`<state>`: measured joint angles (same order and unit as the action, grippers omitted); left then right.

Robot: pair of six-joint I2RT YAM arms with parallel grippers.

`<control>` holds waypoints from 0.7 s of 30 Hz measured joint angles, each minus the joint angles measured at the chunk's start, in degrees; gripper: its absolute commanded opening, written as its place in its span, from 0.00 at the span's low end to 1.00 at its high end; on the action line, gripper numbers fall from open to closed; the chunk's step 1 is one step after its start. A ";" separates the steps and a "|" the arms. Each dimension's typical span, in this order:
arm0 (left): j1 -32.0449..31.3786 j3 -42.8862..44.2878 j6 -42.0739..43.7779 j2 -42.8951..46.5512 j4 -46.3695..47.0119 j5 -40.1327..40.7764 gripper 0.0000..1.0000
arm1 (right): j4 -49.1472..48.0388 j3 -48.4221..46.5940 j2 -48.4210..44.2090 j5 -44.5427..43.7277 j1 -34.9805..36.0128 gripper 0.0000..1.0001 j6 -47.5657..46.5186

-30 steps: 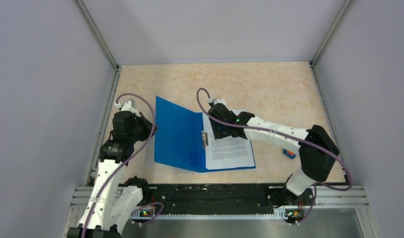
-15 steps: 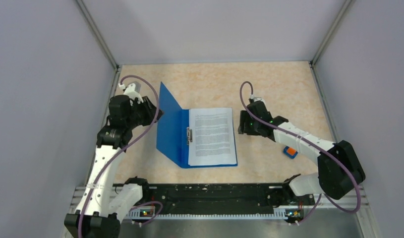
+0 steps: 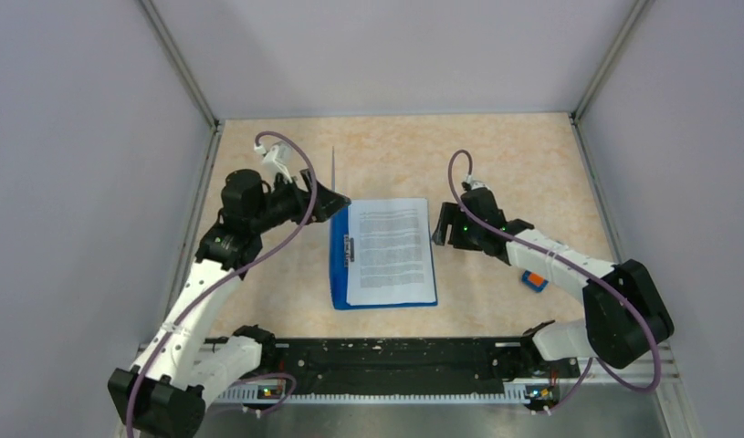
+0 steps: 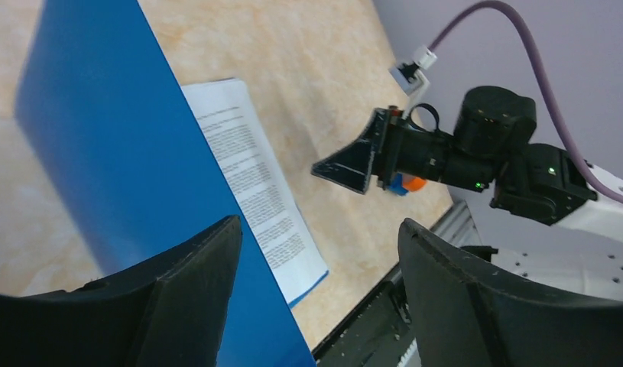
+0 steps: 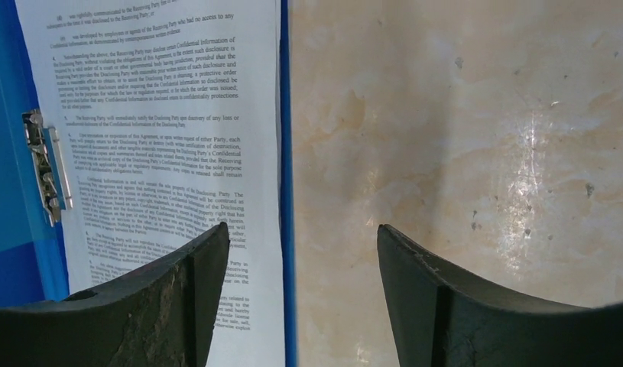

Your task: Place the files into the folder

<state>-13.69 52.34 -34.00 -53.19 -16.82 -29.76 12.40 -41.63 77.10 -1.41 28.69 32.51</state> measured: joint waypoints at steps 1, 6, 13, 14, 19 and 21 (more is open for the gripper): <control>-1.53 -0.26 -0.63 -0.57 1.53 -0.20 0.83 | -0.20 0.02 -0.22 -0.09 0.00 0.72 0.20; -8.13 -3.58 -4.02 -5.38 10.47 -0.44 0.87 | -0.46 0.90 -3.65 -1.68 0.00 0.76 1.38; -14.45 -7.61 -7.08 -14.05 18.93 1.68 0.88 | 1.14 1.14 -12.09 -6.62 0.00 0.88 2.71; -14.93 -7.74 -7.15 -14.95 19.63 2.10 0.88 | 1.38 1.14 -13.46 -7.58 0.00 0.89 2.78; -16.65 -7.93 -7.61 -20.48 22.62 4.00 0.88 | 3.56 1.14 -19.61 -11.65 0.00 0.93 3.32; -17.18 -8.04 -7.65 -22.53 23.41 4.74 0.88 | 4.31 1.14 -21.05 -12.68 0.00 0.94 3.34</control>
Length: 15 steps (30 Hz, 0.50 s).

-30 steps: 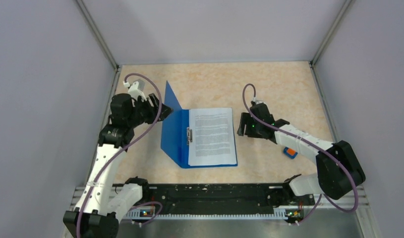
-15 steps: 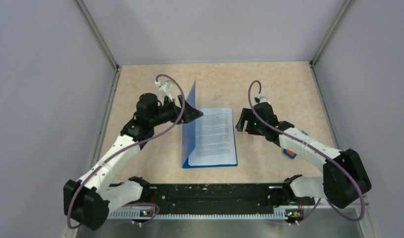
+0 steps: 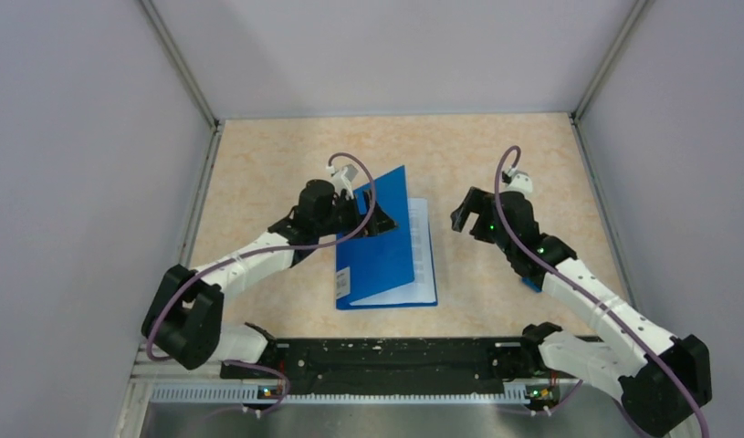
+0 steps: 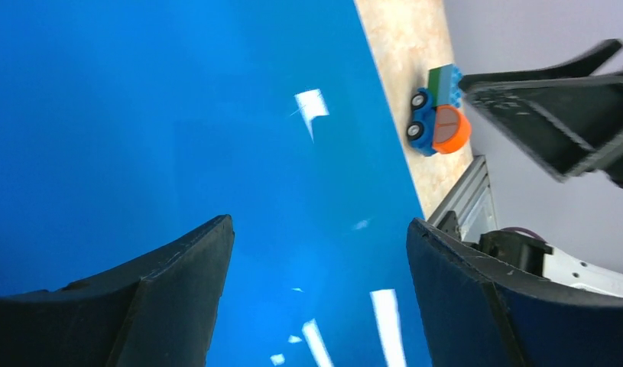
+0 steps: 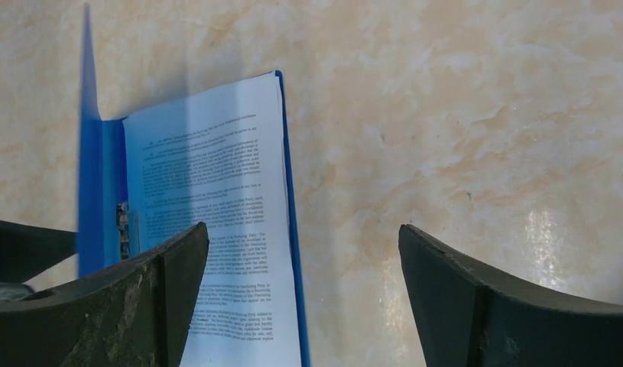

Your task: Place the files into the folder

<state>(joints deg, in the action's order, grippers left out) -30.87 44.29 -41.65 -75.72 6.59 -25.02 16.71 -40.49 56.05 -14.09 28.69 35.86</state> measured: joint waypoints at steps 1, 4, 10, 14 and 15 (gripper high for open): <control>-0.33 -0.09 0.00 -1.40 0.57 0.48 0.88 | 0.37 0.00 -0.59 -0.37 0.00 0.94 0.00; -1.14 -0.28 0.00 -5.79 1.88 1.09 0.88 | 1.16 0.00 -1.77 -1.36 0.00 0.95 0.07; -2.32 -2.27 -0.02 -14.32 4.26 2.21 0.88 | 1.77 0.00 -2.54 -2.16 0.00 0.98 0.31; -2.62 -2.93 -0.07 -17.16 5.55 2.40 0.88 | 1.77 0.00 -2.32 -1.86 0.00 0.99 0.35; -2.67 -2.93 -0.04 -17.18 5.88 2.47 0.88 | 1.75 0.00 -2.01 -1.57 0.00 0.99 0.35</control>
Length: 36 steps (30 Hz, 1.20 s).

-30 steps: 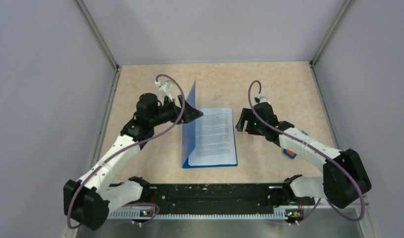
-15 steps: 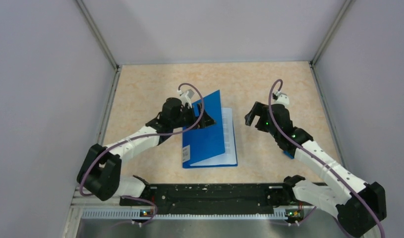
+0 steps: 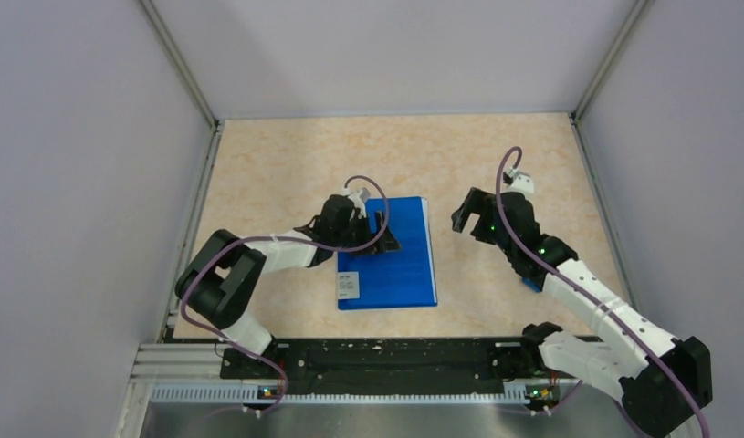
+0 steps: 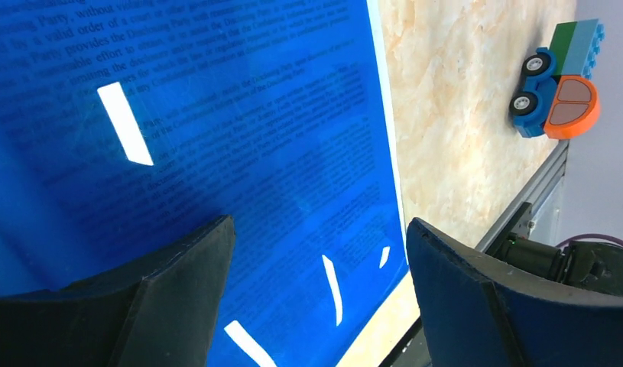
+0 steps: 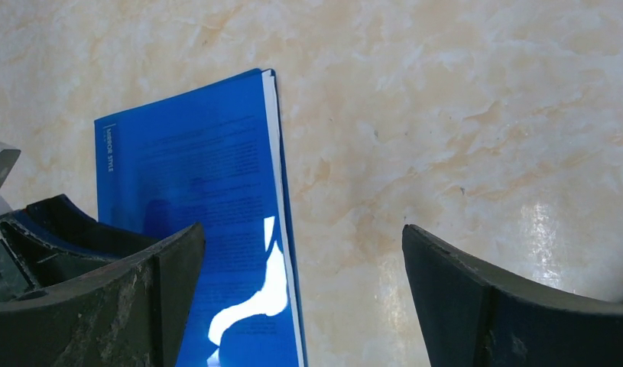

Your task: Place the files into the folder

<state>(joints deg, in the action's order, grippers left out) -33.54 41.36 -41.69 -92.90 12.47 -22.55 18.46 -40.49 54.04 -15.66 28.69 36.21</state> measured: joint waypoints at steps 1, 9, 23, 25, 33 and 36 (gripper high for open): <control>0.00 0.00 0.09 0.07 0.17 0.17 0.88 | 0.00 -0.02 0.46 0.24 0.00 0.99 0.00; -0.20 4.63 4.11 5.62 -11.15 3.85 0.98 | -0.07 -1.99 5.35 2.03 0.00 0.99 0.31; -0.20 15.04 11.43 25.92 -31.74 17.68 0.98 | -1.60 -8.26 10.93 3.28 0.00 0.99 -0.31; -0.20 16.94 12.07 27.02 -35.47 21.14 0.98 | -1.66 -9.29 11.85 3.41 0.00 0.99 -0.59; -0.20 19.19 13.90 29.73 -42.66 30.25 0.98 | -2.12 -11.04 14.16 4.28 0.00 0.99 -0.68; -0.20 19.19 13.97 29.92 -43.47 31.74 0.98 | -2.12 -11.06 14.19 4.39 0.00 0.99 -0.87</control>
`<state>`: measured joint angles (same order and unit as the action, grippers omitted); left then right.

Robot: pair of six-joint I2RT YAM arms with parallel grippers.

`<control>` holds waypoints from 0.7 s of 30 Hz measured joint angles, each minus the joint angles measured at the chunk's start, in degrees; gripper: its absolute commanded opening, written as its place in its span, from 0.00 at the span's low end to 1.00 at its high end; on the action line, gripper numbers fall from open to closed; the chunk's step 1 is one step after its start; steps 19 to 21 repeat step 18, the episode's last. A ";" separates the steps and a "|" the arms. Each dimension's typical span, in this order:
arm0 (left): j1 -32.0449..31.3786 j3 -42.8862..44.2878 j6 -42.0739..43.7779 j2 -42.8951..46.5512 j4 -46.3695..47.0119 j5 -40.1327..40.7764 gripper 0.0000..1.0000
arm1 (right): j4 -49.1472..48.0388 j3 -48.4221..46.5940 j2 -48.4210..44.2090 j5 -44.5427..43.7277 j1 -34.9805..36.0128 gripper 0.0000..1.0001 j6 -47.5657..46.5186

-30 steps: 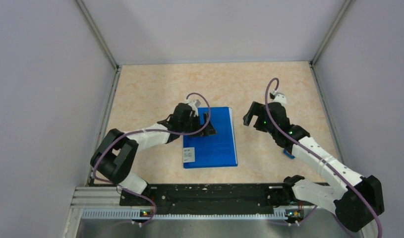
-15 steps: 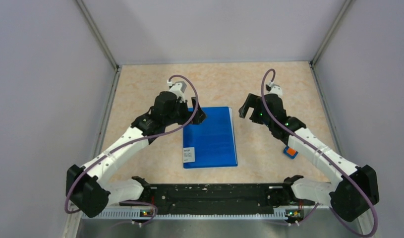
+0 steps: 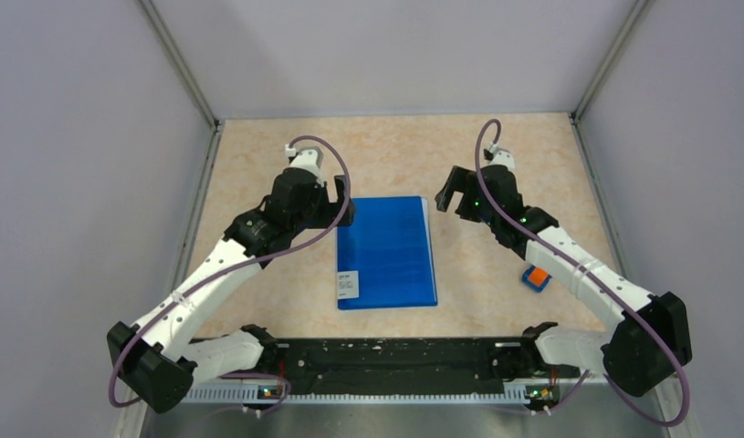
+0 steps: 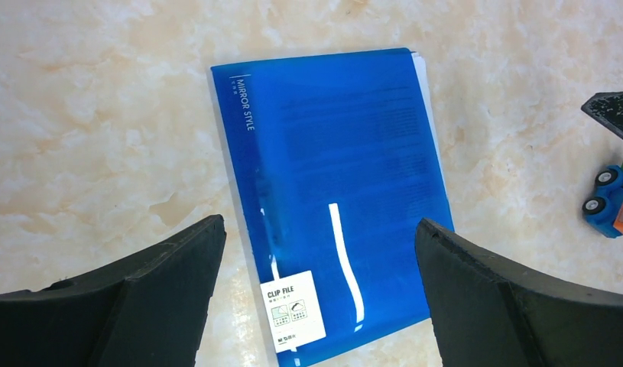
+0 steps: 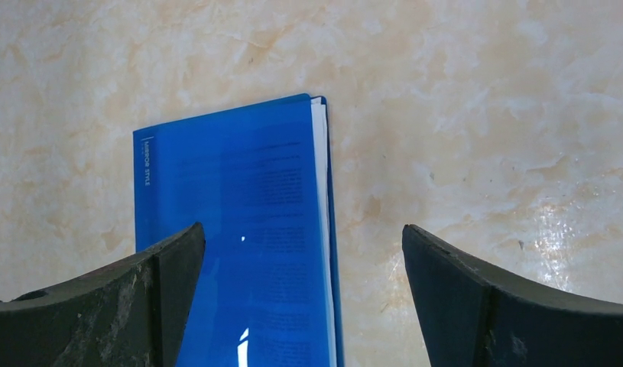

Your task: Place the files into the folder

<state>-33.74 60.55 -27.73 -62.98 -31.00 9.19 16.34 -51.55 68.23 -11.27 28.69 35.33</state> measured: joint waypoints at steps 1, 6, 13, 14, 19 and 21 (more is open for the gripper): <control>0.00 0.00 0.00 0.00 -0.13 0.31 0.98 | 0.02 0.00 0.00 0.02 0.00 0.99 -0.22; 0.00 -0.02 0.02 0.00 -0.33 1.03 0.98 | 0.00 0.00 0.00 0.00 0.00 0.99 -0.70; 0.00 -0.35 0.00 0.02 -0.39 1.42 0.98 | -0.04 0.00 -0.02 0.04 0.00 0.99 -0.79; 0.00 -0.37 0.00 0.02 -0.42 1.42 0.98 | -0.04 0.00 -0.02 0.07 0.00 0.99 -0.79; 0.00 -0.39 0.00 0.04 -0.39 1.64 0.98 | -0.07 0.00 -0.02 0.26 0.00 0.99 -0.79; 0.00 -0.39 0.00 0.04 -0.39 1.64 0.98 | -0.07 0.00 -0.02 0.26 0.00 0.99 -0.79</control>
